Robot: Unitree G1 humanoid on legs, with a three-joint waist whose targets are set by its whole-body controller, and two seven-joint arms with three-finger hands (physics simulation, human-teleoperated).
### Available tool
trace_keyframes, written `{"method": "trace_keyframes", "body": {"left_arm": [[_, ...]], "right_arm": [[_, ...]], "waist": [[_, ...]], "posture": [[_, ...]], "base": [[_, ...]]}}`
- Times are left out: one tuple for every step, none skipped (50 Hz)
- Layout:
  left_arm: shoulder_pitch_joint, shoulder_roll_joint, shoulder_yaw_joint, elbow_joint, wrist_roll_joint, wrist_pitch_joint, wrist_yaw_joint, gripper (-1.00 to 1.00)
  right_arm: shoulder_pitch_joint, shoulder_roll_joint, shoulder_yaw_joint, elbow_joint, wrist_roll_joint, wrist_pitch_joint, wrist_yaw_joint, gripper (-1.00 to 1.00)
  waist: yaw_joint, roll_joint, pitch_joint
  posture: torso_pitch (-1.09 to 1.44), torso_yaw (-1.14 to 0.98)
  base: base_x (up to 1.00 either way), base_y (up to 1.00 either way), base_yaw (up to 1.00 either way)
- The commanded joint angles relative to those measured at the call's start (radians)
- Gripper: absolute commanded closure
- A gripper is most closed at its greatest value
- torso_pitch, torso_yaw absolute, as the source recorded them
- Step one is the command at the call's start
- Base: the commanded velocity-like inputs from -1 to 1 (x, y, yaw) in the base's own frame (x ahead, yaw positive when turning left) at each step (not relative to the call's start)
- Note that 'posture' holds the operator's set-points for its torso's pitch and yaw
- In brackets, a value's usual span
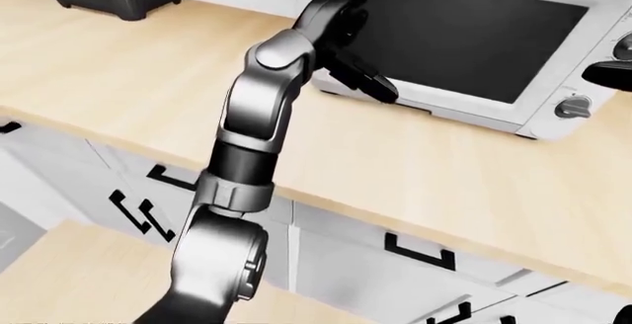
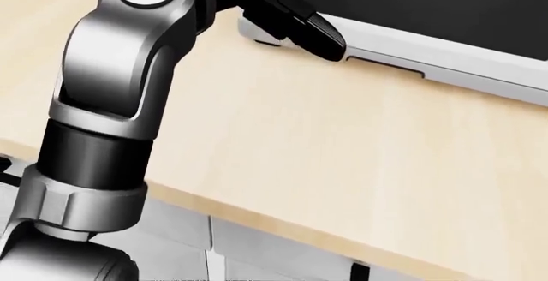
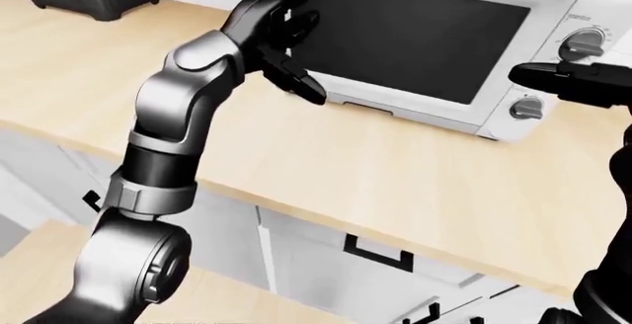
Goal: Close the toaster oven door.
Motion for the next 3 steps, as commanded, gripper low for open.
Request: {"method": "trace_keyframes", "body": {"left_arm": [[-0.046,-0.005,-0.004,0.003,-0.011,-0.038,-0.001,-1.0],[-0.052,-0.006,-0.005,0.015,-0.011,-0.046,-0.001,-1.0],[-0.06,-0.008,-0.004,0.025,-0.013,-0.047,0.0,-1.0]], "right_arm": [[-0.021,-0.022,-0.017,-0.022,-0.008,-0.029,-0.003,-1.0],[-0.023,-0.023,-0.017,-0.023,-0.008,-0.027,-0.003,-1.0],[-0.028,-0.026,-0.015,-0.021,-0.007,-0.024,-0.003,-1.0]], "waist": [[-0.007,-0.004,-0.021],[-0.006,-0.004,-0.02],[-0.005,-0.004,-0.02]], "posture": [[0.0,0.0],[0.0,0.0],[0.0,0.0]], "base": [[0.0,0.0,0.0],[0.0,0.0,0.0],[0.0,0.0,0.0]]}}
